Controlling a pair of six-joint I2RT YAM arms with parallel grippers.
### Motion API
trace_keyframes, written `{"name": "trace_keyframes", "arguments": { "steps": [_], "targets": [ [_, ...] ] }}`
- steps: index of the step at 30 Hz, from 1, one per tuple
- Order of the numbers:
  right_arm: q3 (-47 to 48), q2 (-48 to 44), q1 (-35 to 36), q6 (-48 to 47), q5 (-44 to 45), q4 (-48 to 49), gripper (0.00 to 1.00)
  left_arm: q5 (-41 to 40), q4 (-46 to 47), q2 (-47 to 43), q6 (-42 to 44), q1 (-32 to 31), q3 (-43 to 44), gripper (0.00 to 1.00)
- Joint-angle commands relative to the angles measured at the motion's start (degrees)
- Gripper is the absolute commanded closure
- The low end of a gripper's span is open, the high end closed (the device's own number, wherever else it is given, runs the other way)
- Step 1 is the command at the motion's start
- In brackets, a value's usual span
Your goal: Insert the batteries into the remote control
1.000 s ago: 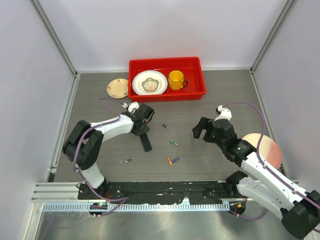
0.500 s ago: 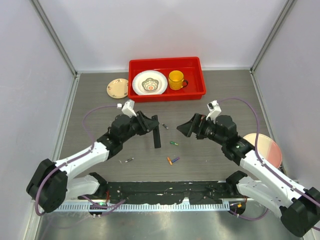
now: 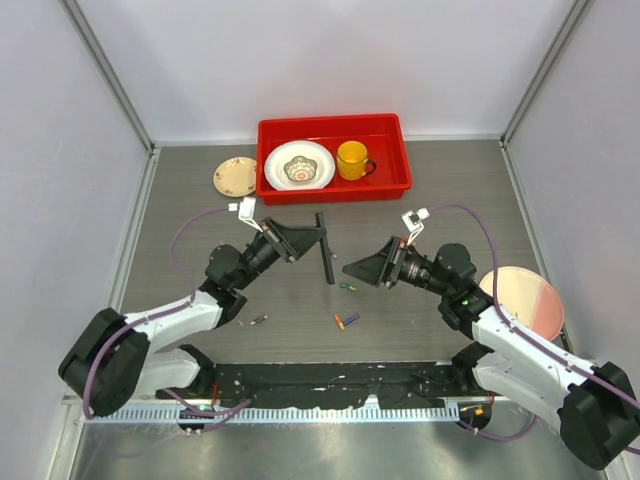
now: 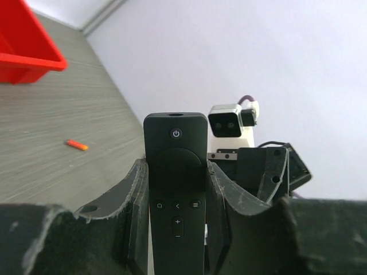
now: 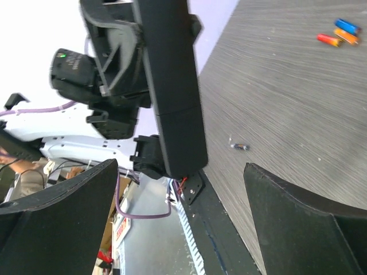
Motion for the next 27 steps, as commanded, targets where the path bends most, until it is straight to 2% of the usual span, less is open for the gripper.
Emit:
{"name": "trace_keyframes", "arguments": {
  "steps": [1, 5, 12, 27],
  "targets": [
    [0.9, -0.7, 0.2, 0.5, -4.6, 10.2, 0.03, 4.4, 18.7, 5.2, -8.0, 0.1, 1.3, 1.00],
    [1.9, -0.5, 0.2, -2.0, -5.8, 9.5, 0.04, 6.4, 23.8, 9.8, -11.3, 0.1, 2.8, 1.00],
    [4.7, 1.0, 0.3, -8.8, -5.5, 2.3, 0.08, 8.3, 26.3, 12.2, -14.3, 0.1, 5.3, 1.00],
    [6.5, 5.3, 2.4, -6.8, -6.6, 8.9, 0.13, 10.7, 26.9, 13.6, -15.2, -0.4, 6.6, 1.00]
  ]
}}
